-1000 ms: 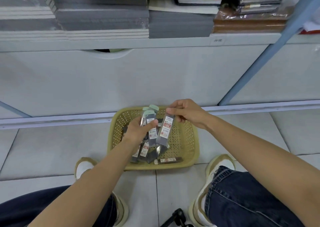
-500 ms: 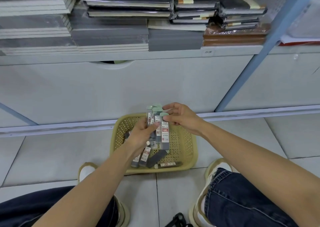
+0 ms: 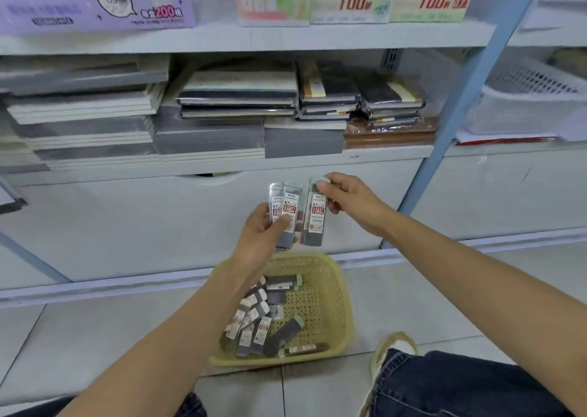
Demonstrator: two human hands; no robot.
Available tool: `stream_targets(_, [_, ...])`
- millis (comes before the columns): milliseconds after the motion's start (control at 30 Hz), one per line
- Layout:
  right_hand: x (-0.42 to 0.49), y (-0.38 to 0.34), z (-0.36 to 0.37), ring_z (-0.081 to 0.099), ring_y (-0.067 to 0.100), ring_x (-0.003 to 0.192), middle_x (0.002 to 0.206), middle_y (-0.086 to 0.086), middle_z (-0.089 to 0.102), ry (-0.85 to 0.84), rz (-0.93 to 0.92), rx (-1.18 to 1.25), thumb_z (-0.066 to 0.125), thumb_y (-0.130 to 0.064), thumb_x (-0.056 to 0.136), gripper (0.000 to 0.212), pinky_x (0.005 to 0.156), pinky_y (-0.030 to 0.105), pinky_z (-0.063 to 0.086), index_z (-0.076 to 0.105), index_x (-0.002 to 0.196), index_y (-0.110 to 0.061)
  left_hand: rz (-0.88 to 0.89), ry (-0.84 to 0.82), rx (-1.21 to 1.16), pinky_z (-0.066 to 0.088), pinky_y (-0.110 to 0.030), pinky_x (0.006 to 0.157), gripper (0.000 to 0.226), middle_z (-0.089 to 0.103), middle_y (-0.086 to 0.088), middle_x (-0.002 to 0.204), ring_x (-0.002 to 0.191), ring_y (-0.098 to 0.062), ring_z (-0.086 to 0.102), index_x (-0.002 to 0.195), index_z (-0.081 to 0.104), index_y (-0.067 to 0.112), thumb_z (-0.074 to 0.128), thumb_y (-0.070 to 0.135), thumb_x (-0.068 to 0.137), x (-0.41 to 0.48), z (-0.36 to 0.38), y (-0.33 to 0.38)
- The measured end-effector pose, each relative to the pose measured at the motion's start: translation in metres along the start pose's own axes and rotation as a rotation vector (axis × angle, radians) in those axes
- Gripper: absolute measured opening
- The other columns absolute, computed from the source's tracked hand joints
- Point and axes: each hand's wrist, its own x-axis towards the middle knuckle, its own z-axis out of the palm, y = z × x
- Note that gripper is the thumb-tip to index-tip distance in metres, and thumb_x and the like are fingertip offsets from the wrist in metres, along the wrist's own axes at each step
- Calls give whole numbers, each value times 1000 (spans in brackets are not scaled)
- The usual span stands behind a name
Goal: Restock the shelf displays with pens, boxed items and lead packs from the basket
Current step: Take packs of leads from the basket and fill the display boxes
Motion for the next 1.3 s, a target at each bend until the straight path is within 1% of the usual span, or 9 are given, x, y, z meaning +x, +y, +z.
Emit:
stream_targets(100, [3,-56,-30,50,6,58,74,0,60,53,-130,-55,47,-28,102,27,57,23,41,60,98,-4,147,-70,22,55,-34,70,22,75,1,104,87,-18,73,121,53,13,52,11,100,12,15,59])
stream_targets(200, [2,-117,-62,58,8,56,73,-1,69,153,-255,-86,49,-34,100,28,52,21,47,62,96,-10,285,-128,33,57,-29,71,21,75,8,102,86,-15,73,118,55,22,52,12,100,21,31,119])
stream_targets(400, [-7,-222,-130,54,6,51,69,0,64,428,-541,-148,48,-19,102,19,47,18,44,62,90,-14,431,-216,9,58,-23,69,28,75,6,104,89,-17,73,126,52,20,52,13,100,36,57,210])
stream_targets(533, [0,-258,-177,52,0,54,73,0,61,650,-584,-219,49,-17,102,20,54,19,42,60,104,-1,493,-235,-3,59,-24,67,24,76,8,100,88,-16,73,123,52,19,50,12,100,50,69,244])
stream_targets(667, [19,-267,-201,55,12,67,90,14,66,779,-561,-266,49,-20,101,22,60,26,46,59,108,-2,485,-202,-53,57,-22,63,25,76,9,96,85,-14,74,125,53,16,51,12,100,62,76,259])
stream_targets(800, [38,-276,-206,64,18,77,92,15,66,828,-598,-276,50,-20,101,14,59,20,52,56,100,-8,476,-194,-43,55,-21,58,27,76,6,99,83,-14,74,127,52,18,52,15,100,69,76,266])
stream_targets(933, [52,-279,-208,64,15,73,89,8,65,819,-579,-431,49,-21,101,12,54,13,50,57,99,-13,474,-211,-41,60,-29,69,25,76,5,100,87,-15,73,124,53,20,52,16,100,76,76,271])
stream_targets(1133, [64,-274,-211,60,12,75,97,10,65,743,-548,-527,47,-19,101,20,55,10,49,59,110,-6,483,-248,-64,60,-31,72,26,76,2,102,88,-17,73,125,52,19,52,16,99,82,77,275])
stream_targets(1300, [69,-271,-215,64,16,82,96,0,65,616,-537,-647,47,-23,101,18,69,24,59,59,113,-19,499,-263,-59,60,-31,72,28,76,3,102,89,-16,73,127,52,21,52,16,99,87,80,282])
